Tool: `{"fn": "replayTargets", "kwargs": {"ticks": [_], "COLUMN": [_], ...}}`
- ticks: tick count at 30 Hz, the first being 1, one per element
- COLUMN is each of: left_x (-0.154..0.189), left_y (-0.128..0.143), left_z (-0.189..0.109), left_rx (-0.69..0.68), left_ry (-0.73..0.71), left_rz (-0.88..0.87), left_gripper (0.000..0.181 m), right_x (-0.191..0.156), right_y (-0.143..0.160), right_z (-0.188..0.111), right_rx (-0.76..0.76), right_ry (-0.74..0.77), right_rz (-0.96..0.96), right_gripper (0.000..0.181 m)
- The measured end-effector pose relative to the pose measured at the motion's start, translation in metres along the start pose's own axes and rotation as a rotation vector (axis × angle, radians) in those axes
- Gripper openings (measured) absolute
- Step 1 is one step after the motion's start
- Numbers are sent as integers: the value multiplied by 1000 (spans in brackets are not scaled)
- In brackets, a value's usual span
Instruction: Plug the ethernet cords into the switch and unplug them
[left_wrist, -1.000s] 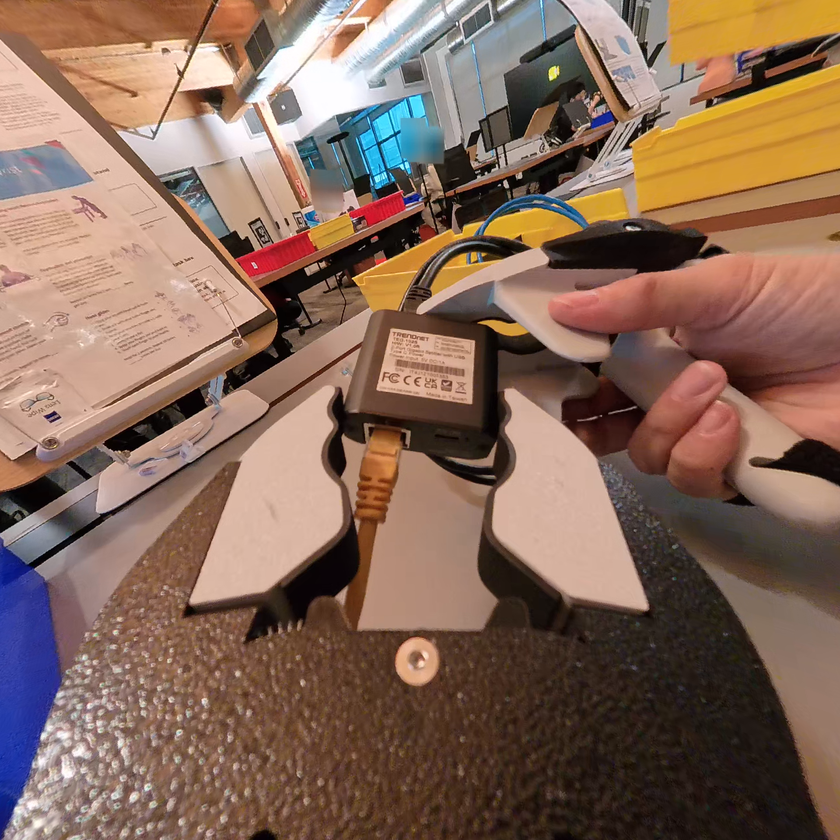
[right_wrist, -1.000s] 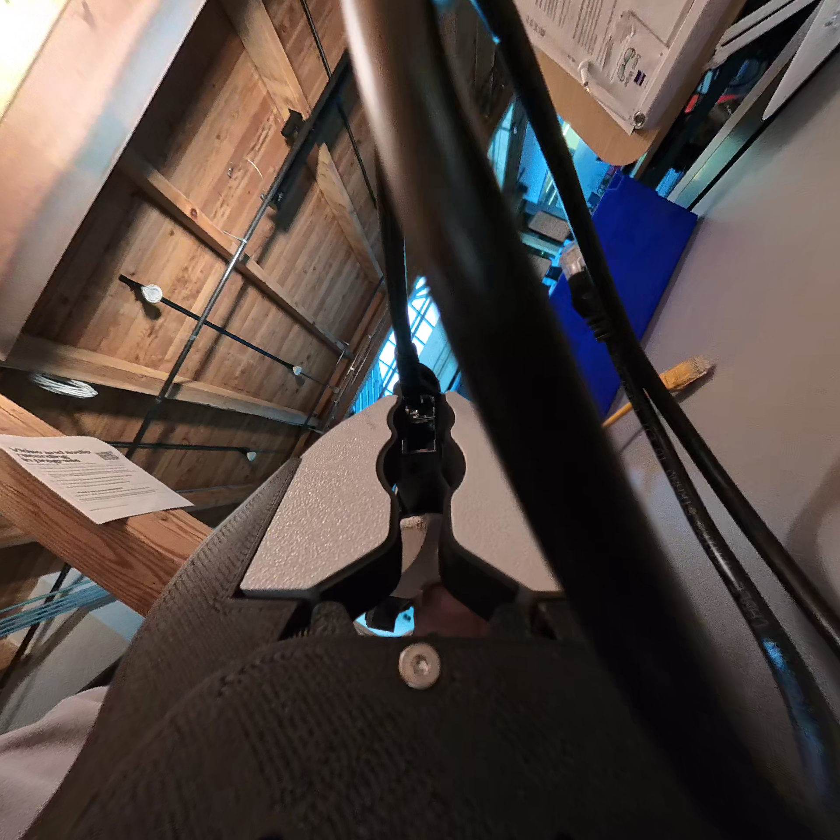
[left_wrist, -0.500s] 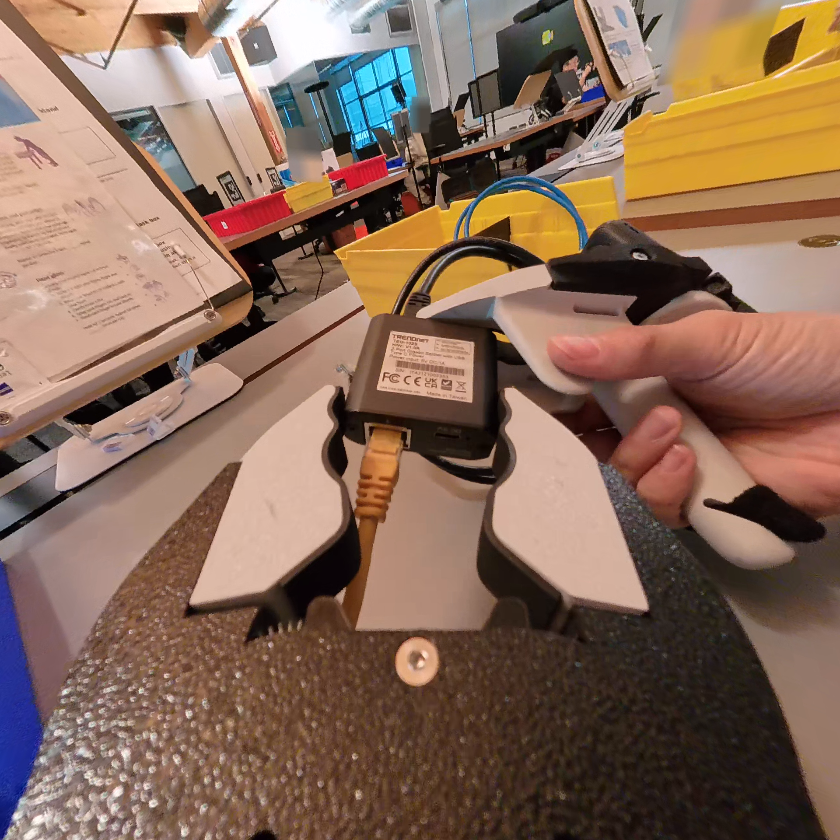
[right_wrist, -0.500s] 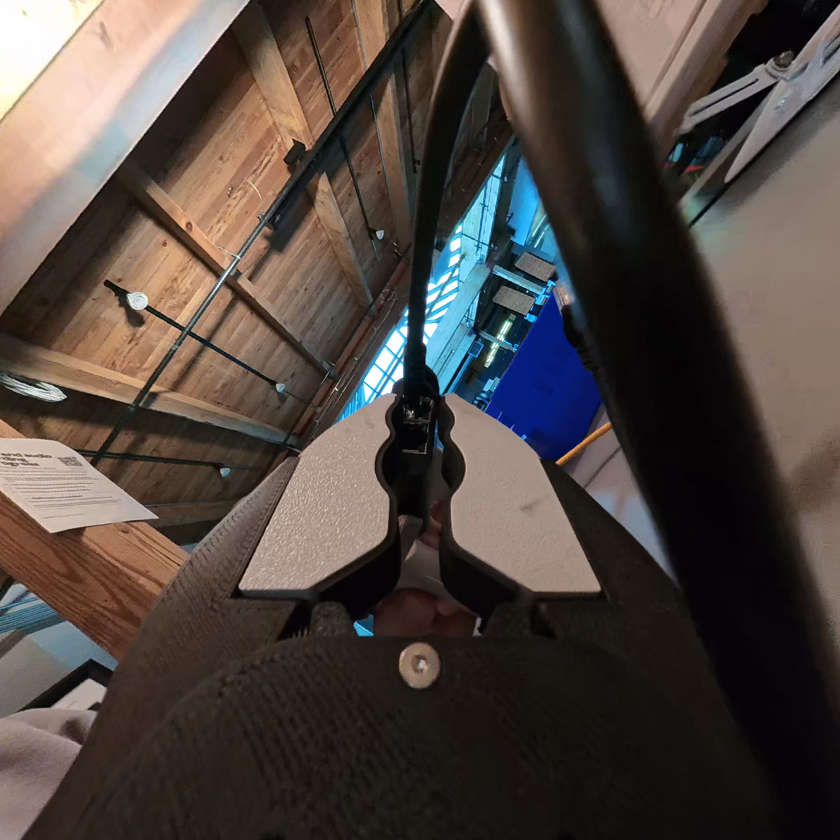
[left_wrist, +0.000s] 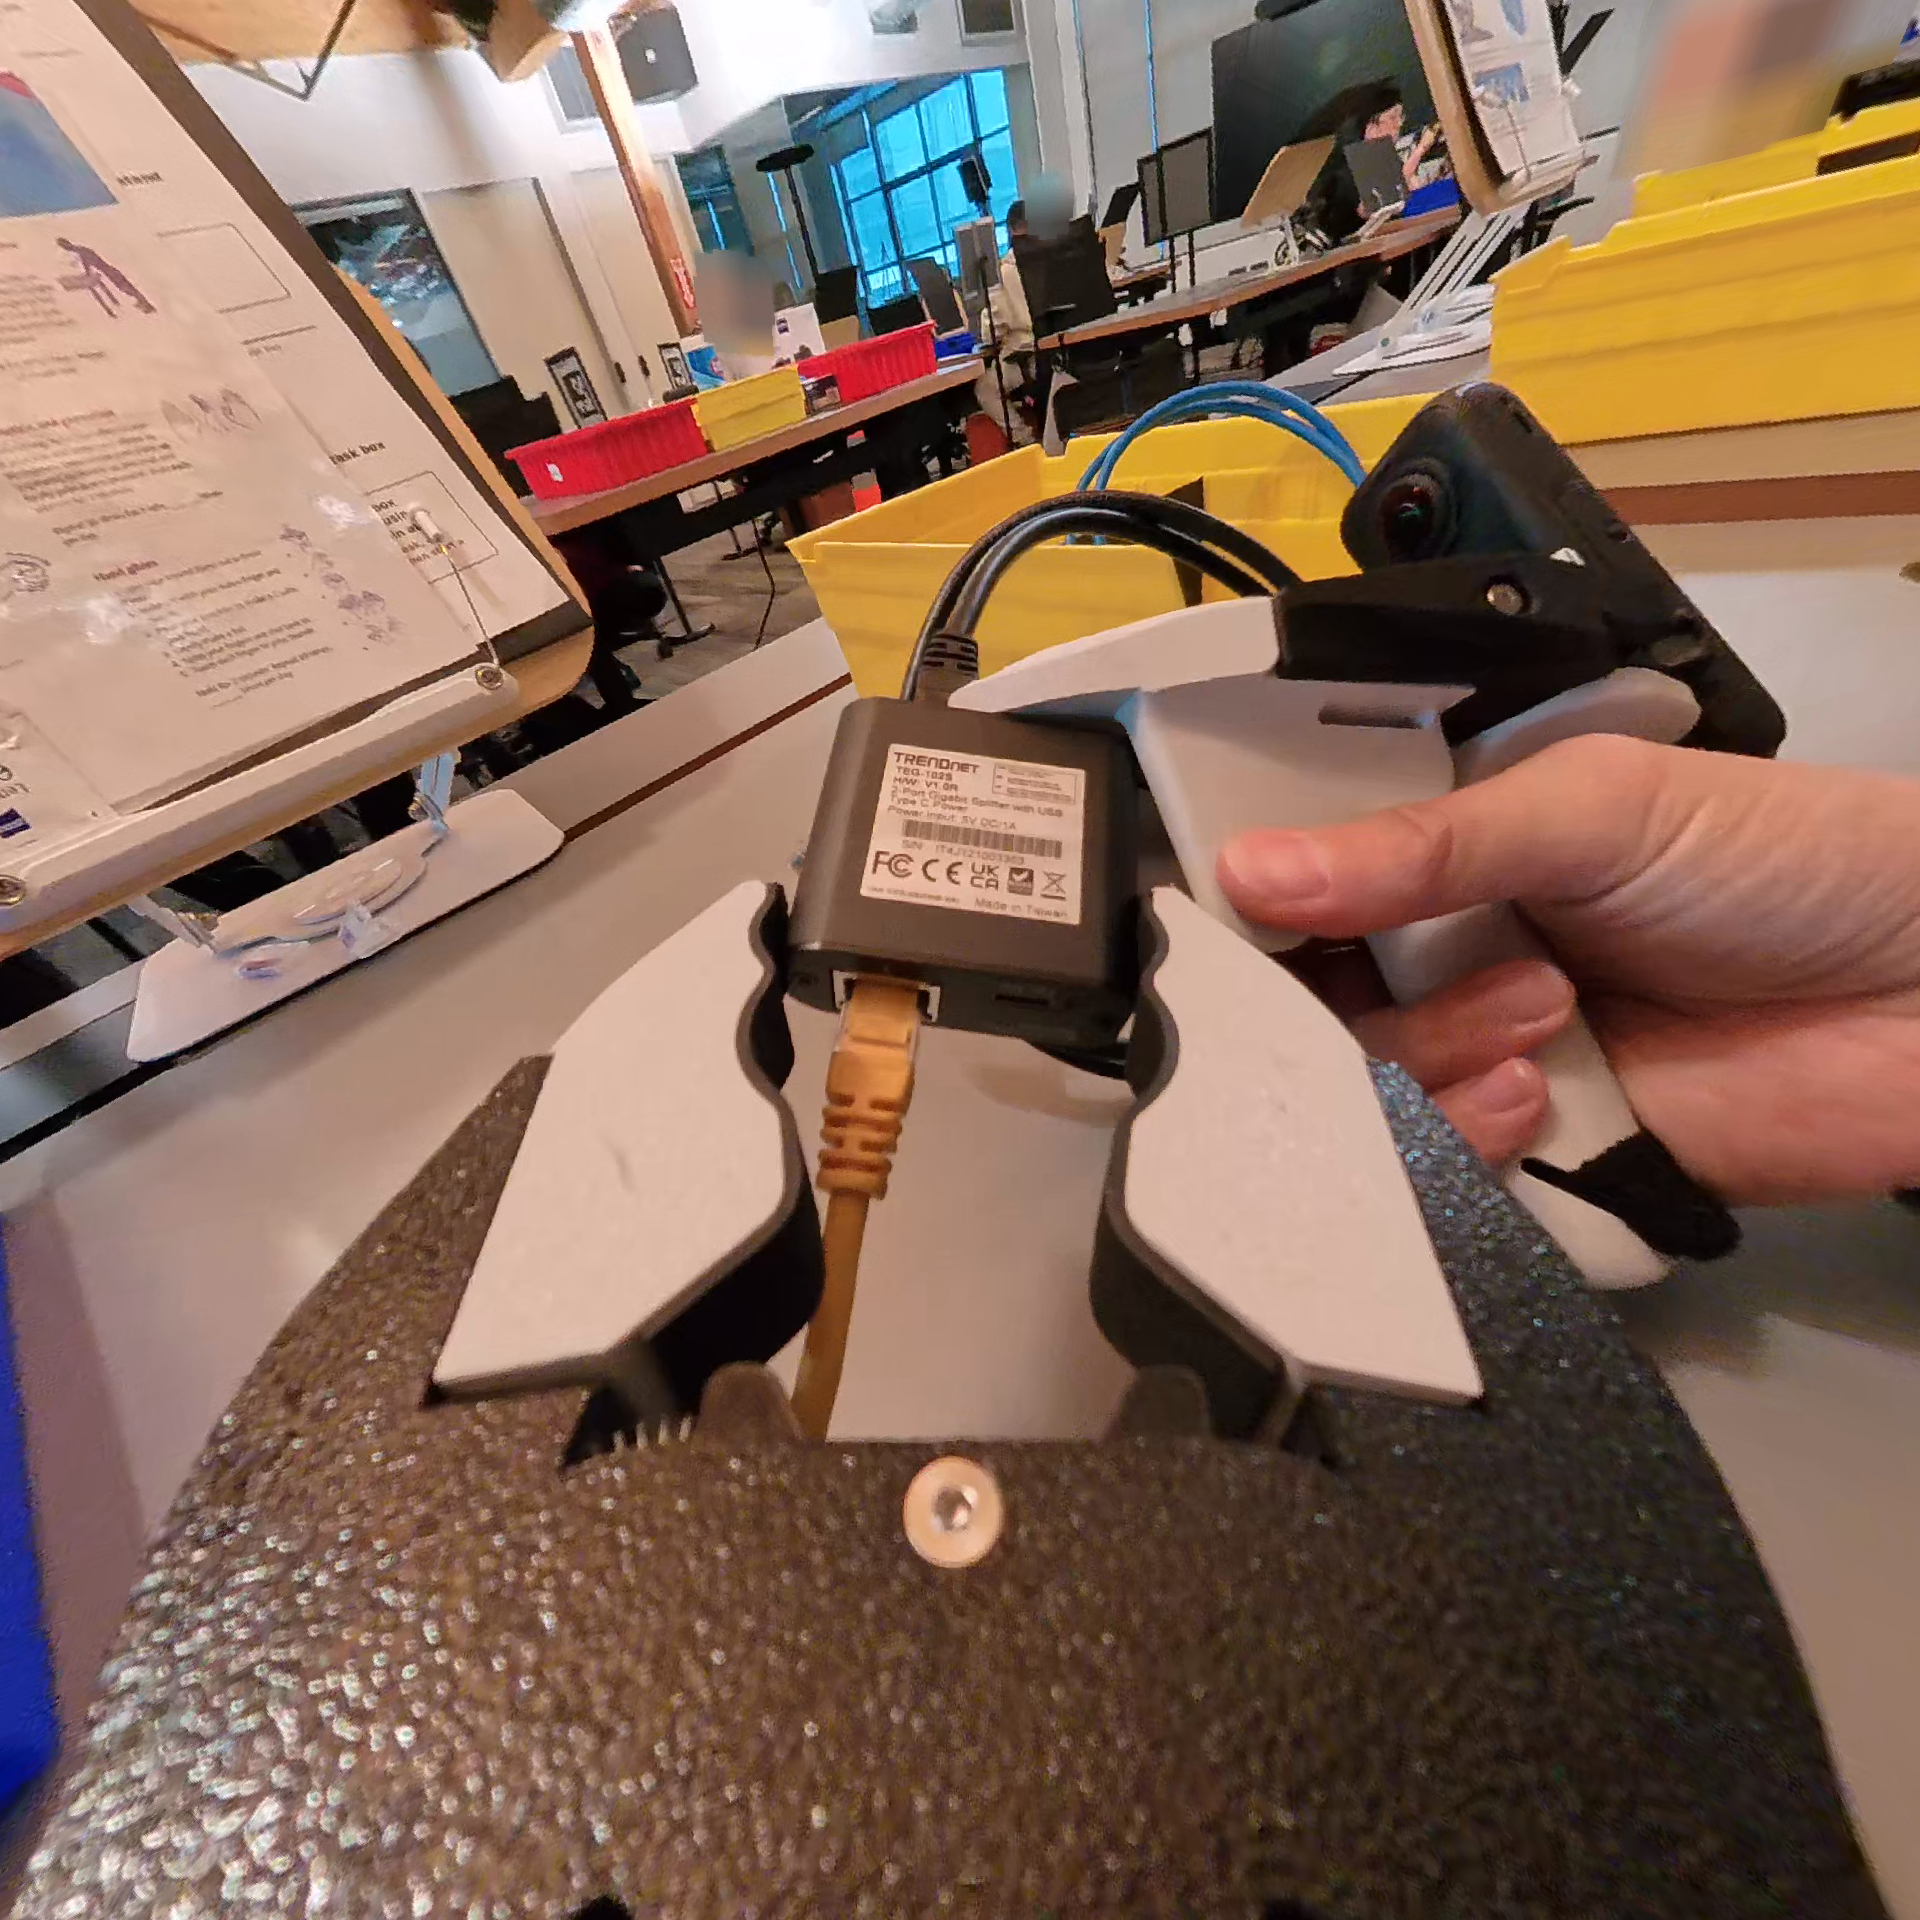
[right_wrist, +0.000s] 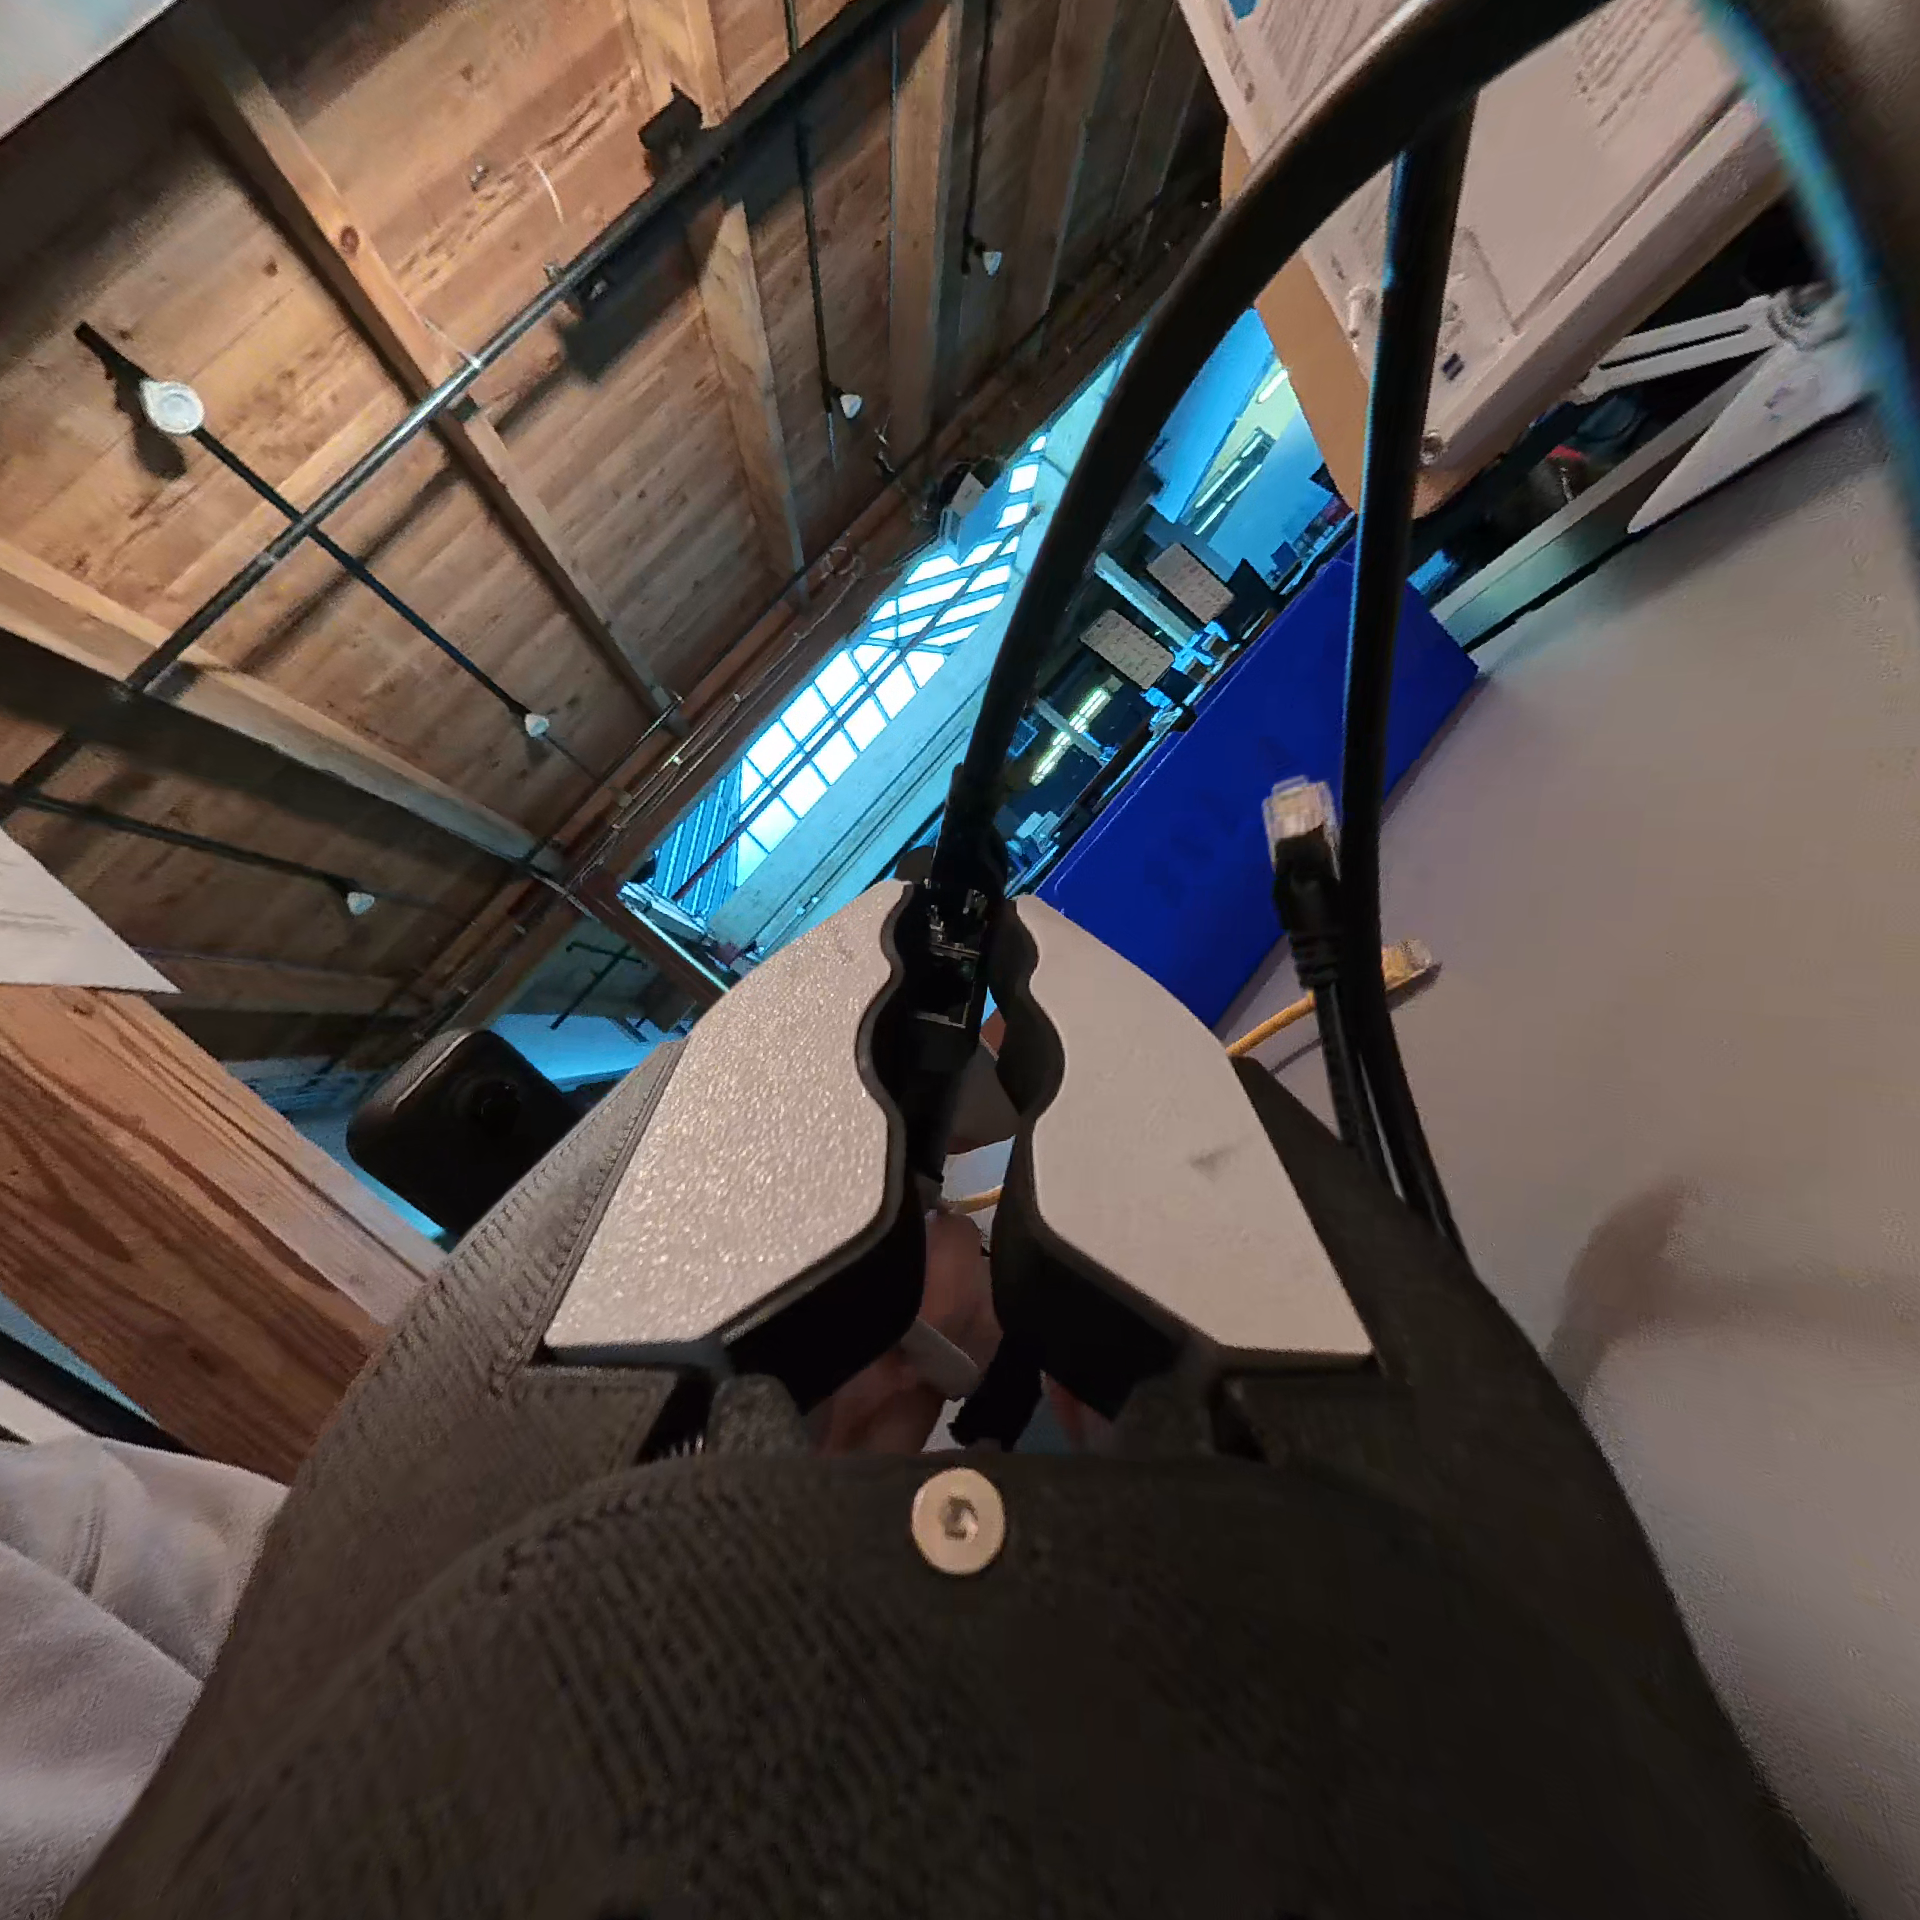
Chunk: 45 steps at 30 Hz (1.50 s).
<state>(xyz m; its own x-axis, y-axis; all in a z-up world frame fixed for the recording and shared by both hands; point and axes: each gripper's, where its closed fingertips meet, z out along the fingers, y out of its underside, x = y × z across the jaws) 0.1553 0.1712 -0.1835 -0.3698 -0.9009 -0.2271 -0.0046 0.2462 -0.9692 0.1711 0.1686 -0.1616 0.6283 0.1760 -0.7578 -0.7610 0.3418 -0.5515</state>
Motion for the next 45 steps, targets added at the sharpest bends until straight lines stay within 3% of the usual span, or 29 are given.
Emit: {"fn": "replayTargets", "kwargs": {"ticks": [9, 13, 20, 24, 27, 29, 32, 34, 36, 39, 45], "left_x": [1, -3, 3, -3, 1, 0, -5, -16, -18, -30, -58], "left_y": [6, 7, 10, 9, 9, 10, 13, 2, -5, -11, -9], "left_z": [3, 3, 6, 4, 7, 5, 1, -3, -2, -11, -22], "left_rx": [-5, -30, -23, -45, -27, -31, -33, 21, 11, 46, 52], "left_ry": [-26, -105, -10, -114, -35, -44, -19, -89, -110, -150, -181], "left_rz": [8, 130, -107, 117, -72, -35, -206, -102, 10, 19, -48], "left_gripper": [62, 62, 62, 62, 62, 62, 62, 62, 62, 62, 62], "right_x": [5, 3, 9, 5, 9, 8, 13, 6, -13, -32, -46], "right_y": [2, 1, 1, 1, 0, 0, -44, -40, -39, -37, -83], "right_z": [-2, -1, -3, -1, -3, -3, -19, -19, -14, -10, -41], "right_rx": [-29, -34, -60, -63, -62, -61, 84, -40, -54, -201, -356], "right_ry": [-5, -21, 19, 1, 18, 11, 25, 29, -23, -54, 68], "right_rz": [-53, -48, -93, -106, -110, -108, -92, -245, -264, -380, -595], "right_gripper": [13, 11, 11, 10, 10, 12, 7, 7, 7, 9, 8]}}
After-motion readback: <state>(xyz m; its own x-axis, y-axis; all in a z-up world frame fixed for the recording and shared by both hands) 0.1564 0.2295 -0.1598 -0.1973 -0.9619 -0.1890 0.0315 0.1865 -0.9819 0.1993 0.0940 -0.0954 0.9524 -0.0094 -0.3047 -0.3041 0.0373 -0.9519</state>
